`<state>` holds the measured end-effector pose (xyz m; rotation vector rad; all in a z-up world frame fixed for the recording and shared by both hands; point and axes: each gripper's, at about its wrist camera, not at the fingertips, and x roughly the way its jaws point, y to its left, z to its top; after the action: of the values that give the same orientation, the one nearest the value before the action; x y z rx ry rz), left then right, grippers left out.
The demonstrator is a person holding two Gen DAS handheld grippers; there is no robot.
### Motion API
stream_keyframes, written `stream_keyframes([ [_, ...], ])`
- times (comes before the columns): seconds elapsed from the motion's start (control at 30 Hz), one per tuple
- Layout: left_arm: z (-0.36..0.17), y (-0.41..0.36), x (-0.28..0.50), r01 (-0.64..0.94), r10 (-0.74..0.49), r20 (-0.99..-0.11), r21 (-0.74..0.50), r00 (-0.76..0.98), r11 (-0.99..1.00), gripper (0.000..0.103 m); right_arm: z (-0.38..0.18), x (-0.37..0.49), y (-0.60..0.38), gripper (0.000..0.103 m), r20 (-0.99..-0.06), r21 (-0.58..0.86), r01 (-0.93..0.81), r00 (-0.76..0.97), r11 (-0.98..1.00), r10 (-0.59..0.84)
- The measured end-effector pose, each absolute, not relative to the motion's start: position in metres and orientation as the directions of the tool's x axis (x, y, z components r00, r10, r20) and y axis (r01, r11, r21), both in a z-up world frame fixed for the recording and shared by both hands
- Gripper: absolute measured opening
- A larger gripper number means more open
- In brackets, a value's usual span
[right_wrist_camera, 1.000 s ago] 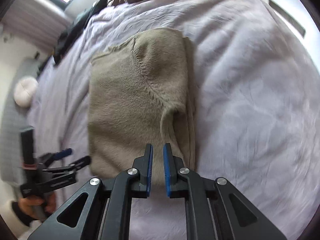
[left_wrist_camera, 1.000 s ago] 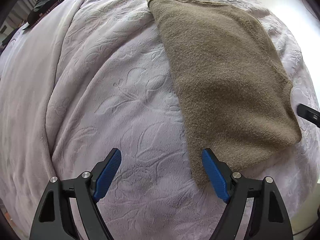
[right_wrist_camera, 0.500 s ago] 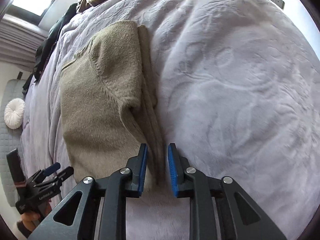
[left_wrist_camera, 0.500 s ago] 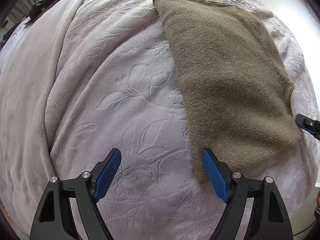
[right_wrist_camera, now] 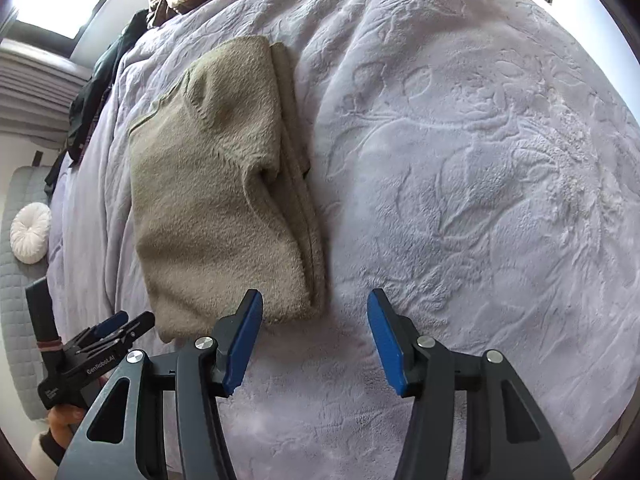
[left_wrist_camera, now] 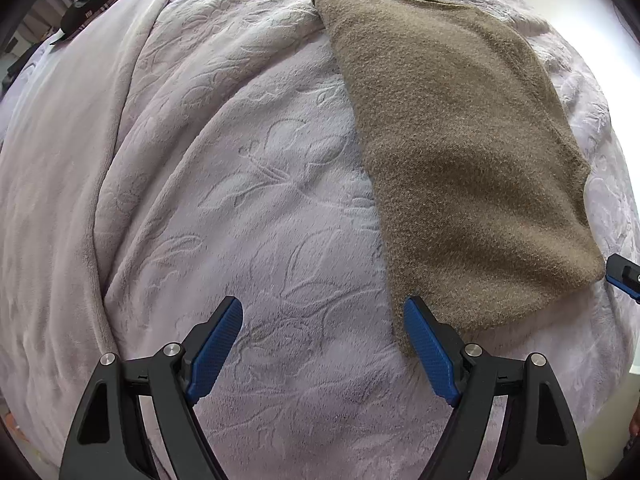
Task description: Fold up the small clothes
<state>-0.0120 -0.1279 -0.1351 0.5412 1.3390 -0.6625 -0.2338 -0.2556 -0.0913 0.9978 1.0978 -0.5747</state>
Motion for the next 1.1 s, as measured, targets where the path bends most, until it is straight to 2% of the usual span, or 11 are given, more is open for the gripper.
stream_keyframes([
  [0.03,-0.135,-0.128,-0.012,0.710,-0.123,-0.987,-0.015,0.101,0.704,0.084,-0.091,-0.233,-0.255,0.065,-0.921,0.373,0.801,0.381,0.468,0.082],
  [0.53,-0.133,-0.136,-0.019,0.715,-0.120,-0.986,-0.001,0.116,0.699,0.085,-0.094,-0.224,-0.257,0.066,-0.918,0.383,0.790,0.383,0.480,0.101],
  [0.57,-0.133,-0.140,-0.018,0.713,-0.121,-0.985,0.002,0.121,0.701,0.099,-0.094,-0.224,-0.257,0.066,-0.918,0.384,0.789,0.384,0.481,0.102],
  [0.6,-0.131,-0.139,-0.017,0.710,-0.123,-0.984,0.004,0.127,0.705,0.103,-0.094,-0.223,-0.257,0.066,-0.917,0.385,0.787,0.386,0.482,0.103],
  [0.7,-0.125,-0.142,-0.014,0.708,-0.142,-0.980,-0.003,0.137,0.706,0.103,-0.092,-0.221,-0.261,0.066,-0.912,0.396,0.780,0.396,0.485,0.107],
  [1.07,-0.113,-0.165,0.050,0.627,-0.295,-0.955,-0.211,0.031,0.750,0.103,-0.087,-0.180,-0.321,0.066,-0.800,0.578,0.642,0.568,0.504,0.193],
  [1.1,-0.115,-0.171,0.056,0.623,-0.311,-0.951,-0.237,0.010,0.745,0.103,-0.090,-0.175,-0.326,0.071,-0.792,0.588,0.630,0.575,0.507,0.205],
])
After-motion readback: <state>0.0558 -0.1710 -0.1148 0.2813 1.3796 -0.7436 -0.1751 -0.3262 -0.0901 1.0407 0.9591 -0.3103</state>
